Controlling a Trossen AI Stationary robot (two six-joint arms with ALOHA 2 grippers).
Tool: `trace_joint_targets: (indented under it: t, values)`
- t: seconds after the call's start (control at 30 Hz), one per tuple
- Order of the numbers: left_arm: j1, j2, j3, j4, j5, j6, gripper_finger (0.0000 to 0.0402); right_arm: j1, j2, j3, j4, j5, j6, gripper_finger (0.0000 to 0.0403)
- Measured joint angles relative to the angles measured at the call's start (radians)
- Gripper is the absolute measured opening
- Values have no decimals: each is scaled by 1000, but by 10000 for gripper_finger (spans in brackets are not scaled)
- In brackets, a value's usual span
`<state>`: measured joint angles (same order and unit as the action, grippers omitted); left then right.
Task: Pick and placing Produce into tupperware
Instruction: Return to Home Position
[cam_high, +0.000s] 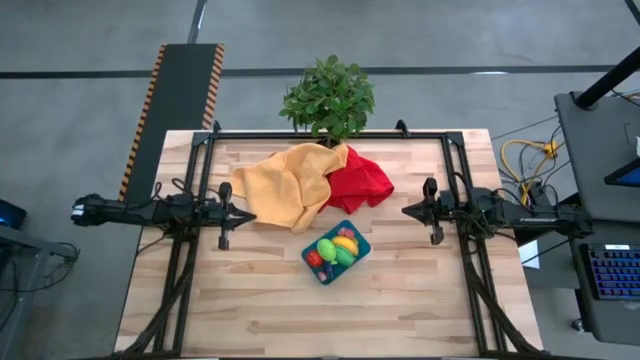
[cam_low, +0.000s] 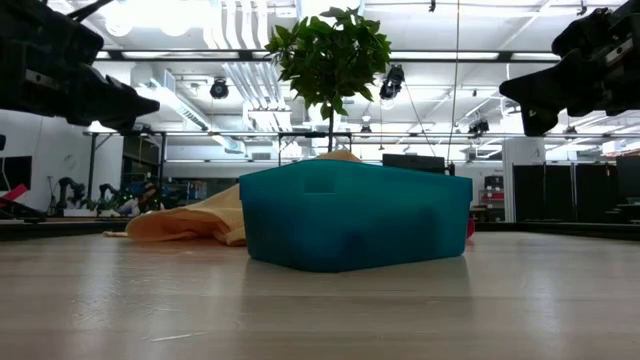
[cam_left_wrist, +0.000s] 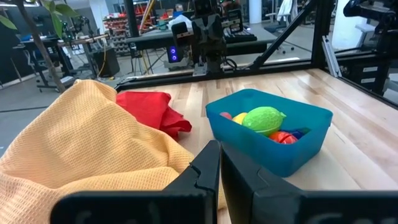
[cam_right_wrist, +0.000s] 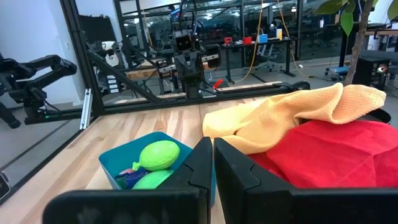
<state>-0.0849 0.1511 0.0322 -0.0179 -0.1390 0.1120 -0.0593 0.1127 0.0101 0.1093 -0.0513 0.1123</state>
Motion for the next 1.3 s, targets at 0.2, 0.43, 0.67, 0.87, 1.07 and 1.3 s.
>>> trace_joint_targets:
  t: [0.2,0.43,0.67,0.87,1.07,1.3]
  values:
    - [0,17,0,0,0,0,0,0,0,0,0,0,0,9]
    - [0,32,0,1,0,0,0,0,0,0,0,0,0,9]
    - [0,36,0,1,0,0,0,0,0,0,0,0,0,9]
    - [0,38,0,1,0,0,0,0,0,0,0,0,0,9]
    - [0,38,0,1,0,0,0,0,0,0,0,0,0,9]
    - [0,38,0,1,0,0,0,0,0,0,0,0,0,9]
